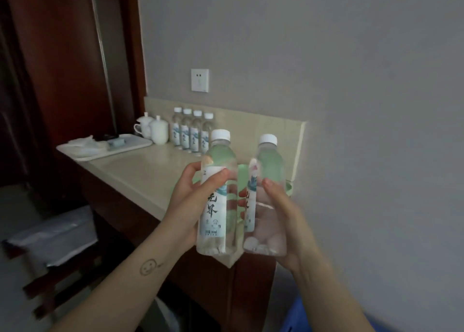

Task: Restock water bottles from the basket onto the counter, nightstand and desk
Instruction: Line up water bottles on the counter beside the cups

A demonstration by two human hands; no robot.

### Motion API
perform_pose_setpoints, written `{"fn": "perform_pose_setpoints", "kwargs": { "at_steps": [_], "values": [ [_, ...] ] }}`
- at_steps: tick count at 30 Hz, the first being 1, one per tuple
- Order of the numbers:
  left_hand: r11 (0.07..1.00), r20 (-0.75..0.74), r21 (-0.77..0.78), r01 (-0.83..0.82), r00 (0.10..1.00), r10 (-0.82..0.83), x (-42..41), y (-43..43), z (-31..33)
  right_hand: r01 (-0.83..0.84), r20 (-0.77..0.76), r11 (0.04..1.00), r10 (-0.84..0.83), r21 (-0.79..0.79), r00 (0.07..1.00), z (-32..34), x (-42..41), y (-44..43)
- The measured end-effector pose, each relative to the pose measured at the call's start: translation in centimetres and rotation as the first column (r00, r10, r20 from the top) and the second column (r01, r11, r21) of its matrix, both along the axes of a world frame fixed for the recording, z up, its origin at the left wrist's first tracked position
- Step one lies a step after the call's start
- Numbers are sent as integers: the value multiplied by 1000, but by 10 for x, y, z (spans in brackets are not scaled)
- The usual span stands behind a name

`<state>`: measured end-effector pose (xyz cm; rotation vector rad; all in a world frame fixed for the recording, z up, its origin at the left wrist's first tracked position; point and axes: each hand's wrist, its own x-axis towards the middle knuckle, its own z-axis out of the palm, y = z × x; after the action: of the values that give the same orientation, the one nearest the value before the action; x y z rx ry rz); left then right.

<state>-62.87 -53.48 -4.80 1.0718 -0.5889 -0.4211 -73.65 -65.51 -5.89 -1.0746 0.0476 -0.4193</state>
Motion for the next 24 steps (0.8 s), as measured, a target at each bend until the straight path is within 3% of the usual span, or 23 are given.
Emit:
{"fn": "perform_pose_setpoints", "kwargs": {
  "at_steps": [6,15,20,24],
  "values": [
    [996,24,13,-90,996,90,39,99,1,-149,62,980,142,133,988,-3,47,86],
    [970,6,11,-243,970,243,81,208,0,-187,-41,979,184,-83,982,-8,121,177],
    [957,-24,23,-291,956,291,105,236,-2,-268,-46,962,271,61,962,-10,151,193],
    [957,-15,24,-290,957,290,126,241,-6,-284,-103,956,290,73,951,-13,179,202]
  ]
}}
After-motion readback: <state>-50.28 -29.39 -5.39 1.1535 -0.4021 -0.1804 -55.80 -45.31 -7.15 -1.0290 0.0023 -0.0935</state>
